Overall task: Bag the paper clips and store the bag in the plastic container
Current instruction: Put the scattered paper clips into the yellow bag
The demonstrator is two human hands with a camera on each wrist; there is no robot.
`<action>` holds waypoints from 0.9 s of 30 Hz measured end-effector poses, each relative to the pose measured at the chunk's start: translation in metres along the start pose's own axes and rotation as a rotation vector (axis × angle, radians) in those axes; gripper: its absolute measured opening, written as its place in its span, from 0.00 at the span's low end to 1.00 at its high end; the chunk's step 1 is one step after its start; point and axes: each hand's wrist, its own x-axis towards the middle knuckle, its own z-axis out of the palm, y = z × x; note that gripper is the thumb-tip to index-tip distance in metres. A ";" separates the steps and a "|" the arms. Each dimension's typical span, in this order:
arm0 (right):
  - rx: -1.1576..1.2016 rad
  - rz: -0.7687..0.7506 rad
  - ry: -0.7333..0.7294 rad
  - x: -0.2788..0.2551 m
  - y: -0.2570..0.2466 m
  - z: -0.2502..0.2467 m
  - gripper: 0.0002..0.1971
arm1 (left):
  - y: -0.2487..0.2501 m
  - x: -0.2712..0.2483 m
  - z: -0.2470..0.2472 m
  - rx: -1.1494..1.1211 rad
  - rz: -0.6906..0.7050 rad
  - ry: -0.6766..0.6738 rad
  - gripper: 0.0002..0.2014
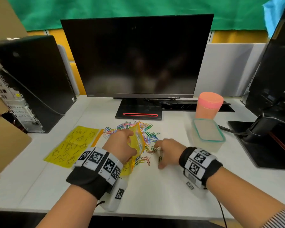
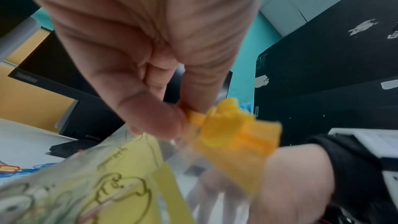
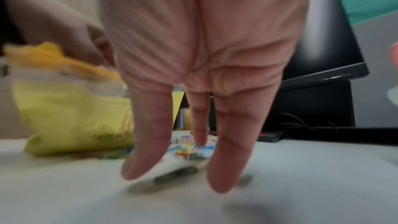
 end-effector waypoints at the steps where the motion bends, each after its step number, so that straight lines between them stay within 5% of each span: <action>1: -0.013 0.001 0.001 0.002 -0.001 0.004 0.39 | 0.000 0.000 0.000 -0.004 -0.002 0.000 0.31; 5: 0.011 -0.012 0.058 0.021 -0.008 0.005 0.39 | -0.002 0.000 -0.002 -0.038 -0.016 0.002 0.31; 10: -0.015 -0.052 0.054 0.039 -0.026 0.000 0.17 | -0.003 -0.002 -0.006 -0.019 -0.037 0.009 0.33; 15: -0.118 -0.133 0.011 0.038 -0.040 0.012 0.23 | -0.002 -0.003 -0.006 -0.009 -0.040 0.026 0.33; 20: -0.103 -0.163 0.096 0.036 -0.045 0.017 0.05 | -0.003 -0.002 -0.005 -0.029 -0.051 0.028 0.34; 23: -0.108 -0.138 0.107 0.038 -0.044 0.018 0.12 | -0.002 -0.002 0.000 -0.046 -0.056 0.028 0.34; 27: -0.091 -0.115 0.101 0.035 -0.037 0.008 0.08 | 0.000 -0.002 0.006 -0.081 -0.057 0.020 0.35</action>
